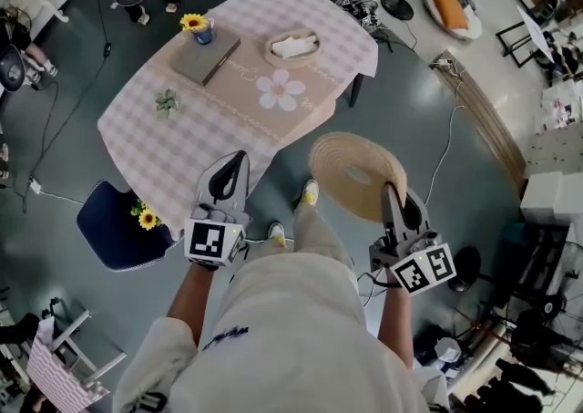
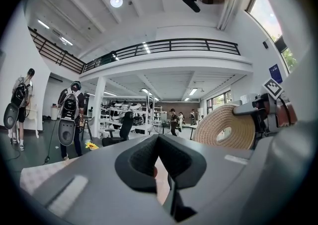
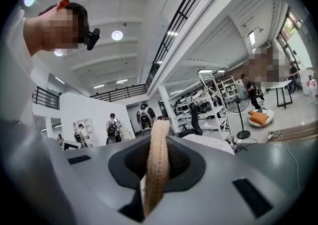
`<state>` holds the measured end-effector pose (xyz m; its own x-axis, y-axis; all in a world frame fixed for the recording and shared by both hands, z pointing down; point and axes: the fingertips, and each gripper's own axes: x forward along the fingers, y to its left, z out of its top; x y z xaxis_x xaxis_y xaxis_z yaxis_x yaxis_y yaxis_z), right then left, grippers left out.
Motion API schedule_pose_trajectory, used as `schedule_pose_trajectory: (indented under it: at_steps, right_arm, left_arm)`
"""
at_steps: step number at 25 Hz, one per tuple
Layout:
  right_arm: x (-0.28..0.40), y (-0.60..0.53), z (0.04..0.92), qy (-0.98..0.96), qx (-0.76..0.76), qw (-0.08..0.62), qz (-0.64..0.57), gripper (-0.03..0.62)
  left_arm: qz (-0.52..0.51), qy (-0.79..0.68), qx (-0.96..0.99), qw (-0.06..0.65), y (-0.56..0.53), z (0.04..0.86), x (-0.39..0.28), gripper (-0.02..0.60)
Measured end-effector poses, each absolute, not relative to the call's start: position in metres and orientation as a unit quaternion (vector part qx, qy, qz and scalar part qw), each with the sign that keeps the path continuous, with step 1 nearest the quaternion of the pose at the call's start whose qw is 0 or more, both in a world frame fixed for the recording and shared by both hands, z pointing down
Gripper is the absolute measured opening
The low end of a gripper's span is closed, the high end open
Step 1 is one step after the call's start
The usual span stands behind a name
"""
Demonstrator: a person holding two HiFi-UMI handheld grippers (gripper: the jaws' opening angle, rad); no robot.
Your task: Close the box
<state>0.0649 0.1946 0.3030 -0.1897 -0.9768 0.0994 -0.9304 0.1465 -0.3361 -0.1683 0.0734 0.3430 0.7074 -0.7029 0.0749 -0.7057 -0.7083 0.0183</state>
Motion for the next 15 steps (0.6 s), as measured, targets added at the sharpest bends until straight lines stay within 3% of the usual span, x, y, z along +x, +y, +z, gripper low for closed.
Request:
schedule_pose_trajectory:
  at_steps: [15]
  right_arm:
    - [0.11,0.112,0.31,0.767,-0.612,0.075,-0.175,0.044]
  left_arm:
    - [0.048,-0.4,0.915,0.026,0.011,0.348,-0.128,0.002]
